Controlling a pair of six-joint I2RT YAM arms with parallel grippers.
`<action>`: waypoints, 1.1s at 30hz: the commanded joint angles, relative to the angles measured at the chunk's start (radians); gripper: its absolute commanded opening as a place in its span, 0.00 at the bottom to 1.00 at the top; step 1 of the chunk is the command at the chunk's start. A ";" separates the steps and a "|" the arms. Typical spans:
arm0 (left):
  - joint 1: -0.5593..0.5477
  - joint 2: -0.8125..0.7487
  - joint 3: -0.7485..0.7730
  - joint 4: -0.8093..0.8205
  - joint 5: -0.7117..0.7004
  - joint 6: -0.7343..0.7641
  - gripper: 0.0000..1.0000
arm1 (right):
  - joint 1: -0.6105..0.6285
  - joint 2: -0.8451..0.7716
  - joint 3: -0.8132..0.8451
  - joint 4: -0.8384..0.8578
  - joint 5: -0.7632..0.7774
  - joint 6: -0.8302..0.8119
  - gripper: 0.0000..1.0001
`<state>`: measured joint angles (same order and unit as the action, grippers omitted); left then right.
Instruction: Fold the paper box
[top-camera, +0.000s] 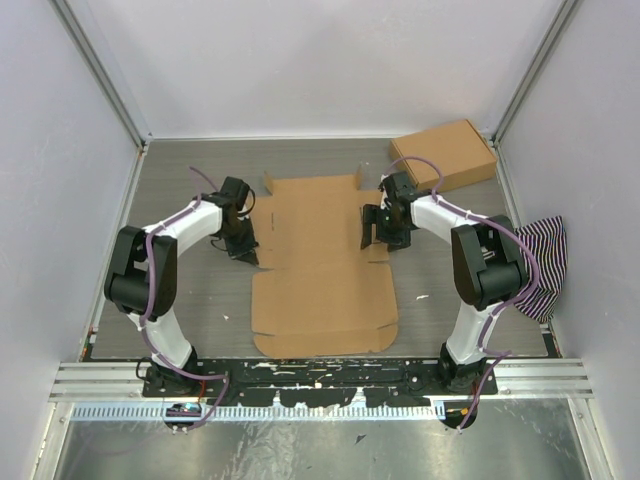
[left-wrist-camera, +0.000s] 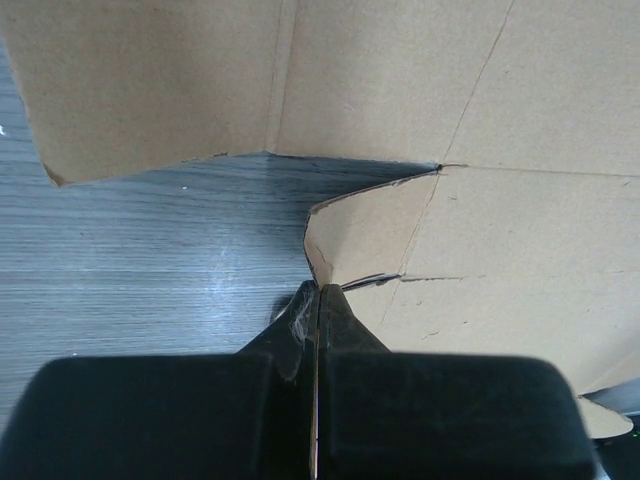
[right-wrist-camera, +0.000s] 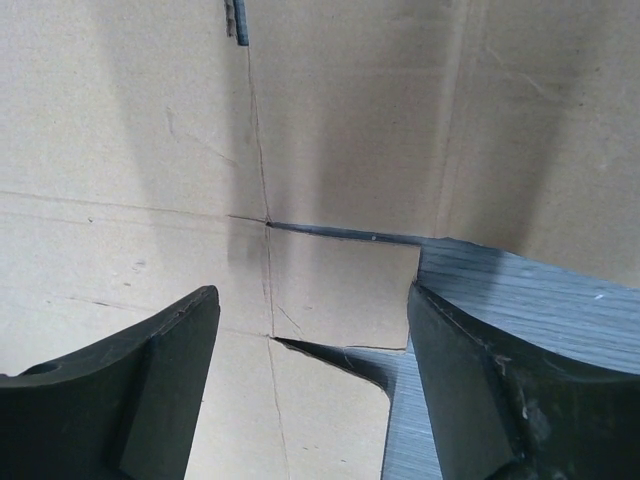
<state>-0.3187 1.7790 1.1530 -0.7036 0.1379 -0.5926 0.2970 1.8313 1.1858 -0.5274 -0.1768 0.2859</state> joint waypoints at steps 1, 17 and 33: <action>-0.009 0.021 0.044 0.010 0.031 0.014 0.00 | 0.024 -0.063 0.045 0.030 -0.172 0.041 0.80; -0.011 0.050 0.075 0.001 0.048 0.019 0.00 | 0.061 -0.060 0.103 0.051 -0.256 0.108 0.77; -0.010 0.061 0.092 -0.013 0.050 0.019 0.01 | 0.106 0.091 0.130 0.067 -0.247 0.097 0.77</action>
<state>-0.3244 1.8305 1.2049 -0.7193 0.1791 -0.5781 0.4053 1.9240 1.2850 -0.4900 -0.4240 0.3805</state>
